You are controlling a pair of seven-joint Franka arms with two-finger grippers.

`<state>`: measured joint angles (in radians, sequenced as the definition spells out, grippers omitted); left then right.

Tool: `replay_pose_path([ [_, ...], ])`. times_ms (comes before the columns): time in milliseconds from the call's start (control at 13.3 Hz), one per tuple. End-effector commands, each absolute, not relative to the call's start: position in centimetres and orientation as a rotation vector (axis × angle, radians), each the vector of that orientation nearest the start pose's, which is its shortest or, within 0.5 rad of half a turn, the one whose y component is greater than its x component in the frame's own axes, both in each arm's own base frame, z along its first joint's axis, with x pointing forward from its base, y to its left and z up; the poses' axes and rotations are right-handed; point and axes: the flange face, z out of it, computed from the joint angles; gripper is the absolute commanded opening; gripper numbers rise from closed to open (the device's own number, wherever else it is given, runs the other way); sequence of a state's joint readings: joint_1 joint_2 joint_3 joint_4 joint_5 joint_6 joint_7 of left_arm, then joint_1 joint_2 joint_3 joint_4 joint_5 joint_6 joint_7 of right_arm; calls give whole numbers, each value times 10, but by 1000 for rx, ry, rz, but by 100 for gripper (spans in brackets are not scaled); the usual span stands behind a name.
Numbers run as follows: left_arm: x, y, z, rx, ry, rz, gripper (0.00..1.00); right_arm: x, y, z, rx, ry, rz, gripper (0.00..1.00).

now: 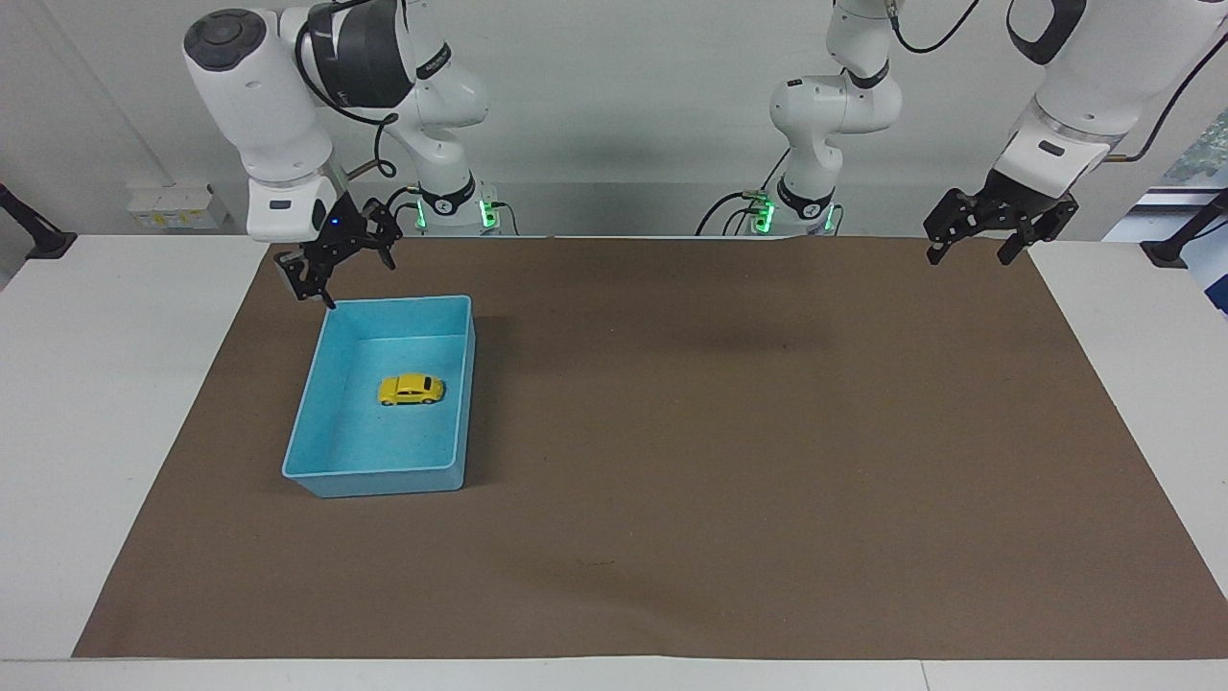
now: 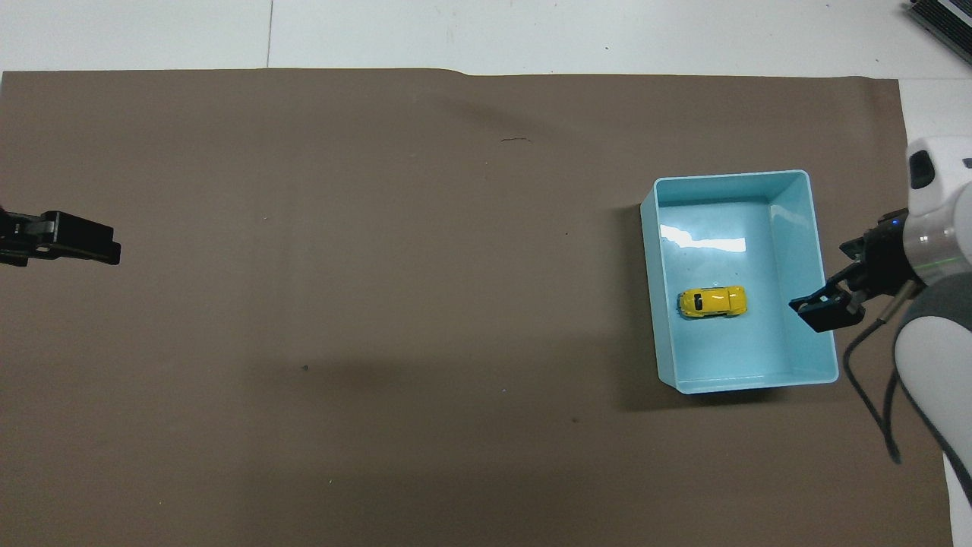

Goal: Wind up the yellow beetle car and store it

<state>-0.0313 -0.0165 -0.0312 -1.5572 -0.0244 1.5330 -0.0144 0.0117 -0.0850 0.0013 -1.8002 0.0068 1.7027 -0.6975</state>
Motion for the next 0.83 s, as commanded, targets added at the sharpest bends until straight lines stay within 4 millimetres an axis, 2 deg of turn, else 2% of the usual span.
replay_pose_path([
  [0, 540, -33, 640, -3148, 68, 20, 100, 527, -9, 589, -3005, -859, 0, 100],
  [75, 540, -33, 640, -3148, 68, 20, 100, 530, -8, 607, -3042, -746, -45, 100],
  [451, 540, -33, 640, -3148, 68, 20, 100, 534, -4, 643, -3093, -234, -125, 100],
  [526, 540, -33, 640, -3148, 68, 20, 100, 531, -4, 658, -3095, -161, -123, 100],
  [752, 540, -33, 640, -3148, 68, 20, 100, 543, -19, 674, -3108, -99, -56, 100],
])
